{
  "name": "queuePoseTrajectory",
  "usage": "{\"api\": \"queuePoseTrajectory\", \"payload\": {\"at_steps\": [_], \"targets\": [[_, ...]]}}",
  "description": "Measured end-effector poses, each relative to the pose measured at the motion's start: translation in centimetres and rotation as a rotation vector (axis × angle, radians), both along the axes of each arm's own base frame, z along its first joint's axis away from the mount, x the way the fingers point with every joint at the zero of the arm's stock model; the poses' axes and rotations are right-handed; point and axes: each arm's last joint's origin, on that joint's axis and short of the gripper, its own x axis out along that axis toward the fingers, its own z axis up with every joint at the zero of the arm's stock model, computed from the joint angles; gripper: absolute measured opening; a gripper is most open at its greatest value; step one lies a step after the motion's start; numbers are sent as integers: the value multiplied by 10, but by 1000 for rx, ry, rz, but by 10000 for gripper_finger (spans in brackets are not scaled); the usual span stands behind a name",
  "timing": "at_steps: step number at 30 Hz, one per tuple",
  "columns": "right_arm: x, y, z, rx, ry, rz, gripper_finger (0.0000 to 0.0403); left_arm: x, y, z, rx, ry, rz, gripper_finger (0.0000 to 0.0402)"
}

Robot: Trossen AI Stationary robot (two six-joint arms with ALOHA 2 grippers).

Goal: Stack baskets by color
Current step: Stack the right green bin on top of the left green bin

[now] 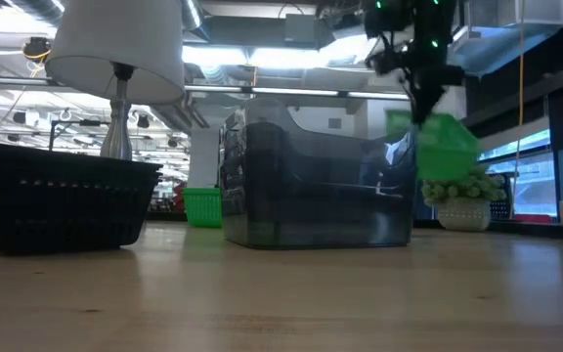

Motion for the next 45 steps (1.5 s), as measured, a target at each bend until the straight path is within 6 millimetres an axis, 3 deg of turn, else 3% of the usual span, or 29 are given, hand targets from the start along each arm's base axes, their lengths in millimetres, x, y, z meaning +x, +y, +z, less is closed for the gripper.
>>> {"api": "queuePoseTrajectory", "payload": {"at_steps": [8, 15, 19, 28, 37, 45], "targets": [[15, -34, 65, -231, -245, 203, 2, 0, 0, 0, 0, 0, 0, 82], [46, -49, 82, -389, -508, 550, 1, 0, 0, 0, -4, -2, 2, 82], [74, -62, 76, -492, -613, 617, 1, 0, 1, 0, -14, -12, 20, 82], [132, -85, 29, -503, -713, 835, 0, -1, 12, 0, -21, -21, 89, 82], [161, -97, -11, -432, -660, 935, 0, -3, 22, 0, -21, -22, 146, 82], [164, -99, -22, -391, -616, 970, 0, -3, 23, 0, -22, -23, 153, 82]]}}
